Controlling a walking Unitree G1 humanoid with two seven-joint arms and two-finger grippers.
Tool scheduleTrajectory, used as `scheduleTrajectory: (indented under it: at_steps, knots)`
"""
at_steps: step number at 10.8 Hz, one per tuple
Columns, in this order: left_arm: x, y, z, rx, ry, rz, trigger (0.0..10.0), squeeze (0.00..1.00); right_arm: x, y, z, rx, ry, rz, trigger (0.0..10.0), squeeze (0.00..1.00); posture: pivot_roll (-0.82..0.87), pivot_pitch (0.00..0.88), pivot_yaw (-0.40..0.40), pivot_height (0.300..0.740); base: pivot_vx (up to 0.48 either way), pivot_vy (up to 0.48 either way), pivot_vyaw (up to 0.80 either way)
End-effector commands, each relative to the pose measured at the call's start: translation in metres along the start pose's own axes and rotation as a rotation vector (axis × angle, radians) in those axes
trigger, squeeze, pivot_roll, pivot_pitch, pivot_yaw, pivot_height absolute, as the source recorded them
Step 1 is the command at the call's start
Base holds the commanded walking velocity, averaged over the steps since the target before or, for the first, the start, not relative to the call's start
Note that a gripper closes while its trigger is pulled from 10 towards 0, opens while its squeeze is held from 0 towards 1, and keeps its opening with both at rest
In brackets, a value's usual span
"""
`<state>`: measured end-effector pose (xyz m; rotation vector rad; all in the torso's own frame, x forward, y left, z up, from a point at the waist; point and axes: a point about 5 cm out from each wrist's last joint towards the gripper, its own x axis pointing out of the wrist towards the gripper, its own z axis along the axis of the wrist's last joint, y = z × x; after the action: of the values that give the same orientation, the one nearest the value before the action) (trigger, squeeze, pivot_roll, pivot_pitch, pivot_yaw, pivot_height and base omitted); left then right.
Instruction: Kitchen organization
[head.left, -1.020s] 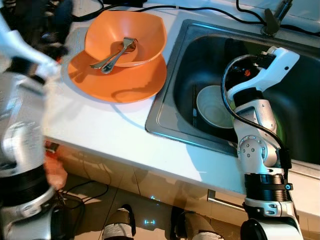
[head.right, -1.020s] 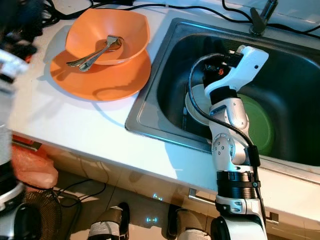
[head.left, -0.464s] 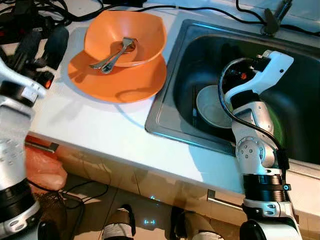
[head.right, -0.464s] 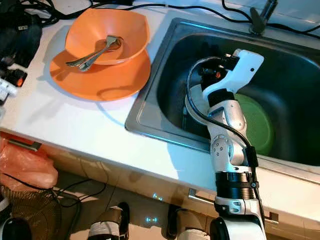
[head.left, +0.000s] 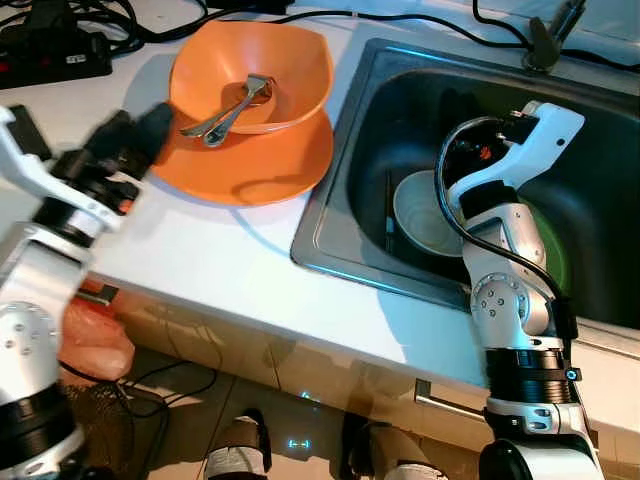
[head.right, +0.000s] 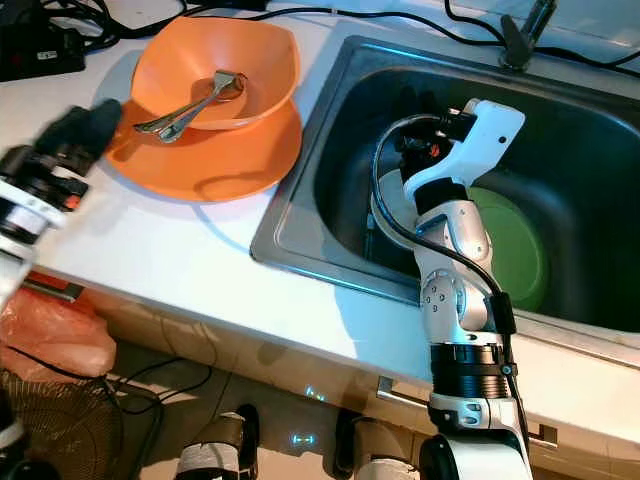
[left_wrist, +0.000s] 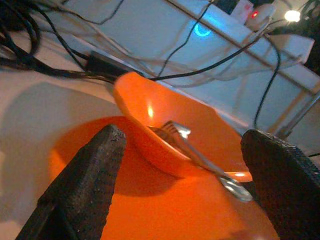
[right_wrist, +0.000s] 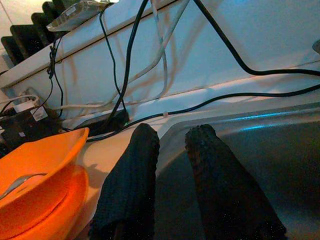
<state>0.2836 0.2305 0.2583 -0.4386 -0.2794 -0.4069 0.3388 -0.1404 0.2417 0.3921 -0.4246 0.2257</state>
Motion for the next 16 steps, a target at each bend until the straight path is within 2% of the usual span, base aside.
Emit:
scheduleTrajectory:
  at_steps: [1, 4, 6, 7, 8, 9, 10, 11, 12, 15, 16]
  knots:
    - [0.001, -0.006, -0.005, -0.030, 0.015, -0.030, 10.0, 0.00, -0.004, -0.003, -0.005, -0.002, 0.021, -0.006, 10.0, 0.00, 0.15, 0.264, -0.039, 0.740, 0.000, 0.000, 0.00]
    - [0.008, -0.014, -0.015, -0.100, 0.008, -0.053, 10.0, 0.00, -0.004, -0.002, -0.005, 0.000, 0.022, -0.005, 10.0, 0.00, 0.15, 0.264, -0.037, 0.740, 0.000, 0.000, 0.00]
    - [0.010, -0.015, -0.015, -0.113, -0.006, -0.046, 10.0, 0.00, -0.004, -0.001, -0.005, 0.001, 0.022, -0.006, 10.0, 0.00, 0.15, 0.264, -0.036, 0.740, 0.000, 0.000, 0.00]
    - [0.011, -0.015, -0.014, -0.121, -0.017, -0.039, 5.5, 0.00, -0.004, -0.002, -0.006, 0.000, 0.022, -0.008, 10.0, 0.00, 0.15, 0.265, -0.035, 0.740, 0.000, 0.000, 0.00]
    - [0.011, -0.015, -0.014, -0.123, -0.021, -0.039, 1.8, 0.00, -0.005, -0.002, -0.006, 0.000, 0.022, -0.010, 10.0, 0.00, 0.15, 0.264, -0.034, 0.740, 0.000, 0.000, 0.00]
    - [0.011, -0.014, -0.014, -0.126, -0.025, -0.037, 1.6, 0.00, -0.005, -0.002, -0.006, 0.000, 0.023, -0.011, 10.0, 0.00, 0.15, 0.266, -0.036, 0.740, 0.000, 0.000, 0.00]
    - [0.012, -0.014, -0.014, -0.128, -0.024, -0.039, 3.3, 0.00, -0.004, -0.002, -0.006, -0.001, 0.022, -0.011, 10.0, 0.00, 0.15, 0.266, -0.036, 0.740, 0.000, 0.000, 0.00]
    - [0.012, -0.015, -0.015, -0.129, -0.023, -0.039, 1.9, 0.00, -0.004, -0.002, -0.005, -0.001, 0.021, -0.010, 10.0, 0.00, 0.15, 0.265, -0.037, 0.740, 0.000, 0.000, 0.00]
    - [0.012, -0.015, -0.015, -0.130, -0.024, -0.039, 0.0, 0.00, -0.004, -0.003, -0.005, -0.002, 0.020, -0.009, 10.0, 0.00, 0.15, 0.265, -0.037, 0.740, 0.000, 0.000, 0.00]
    - [0.014, -0.018, -0.017, -0.133, -0.018, -0.055, 0.0, 0.00, -0.004, -0.002, -0.005, -0.002, 0.021, -0.008, 10.0, 0.00, 0.15, 0.266, -0.036, 0.740, 0.000, 0.000, 0.00]
    - [0.015, -0.019, -0.018, -0.134, -0.012, -0.056, 0.3, 0.00, -0.004, -0.002, -0.005, -0.002, 0.021, -0.009, 10.0, 0.00, 0.15, 0.267, -0.035, 0.740, 0.000, 0.000, 0.00]
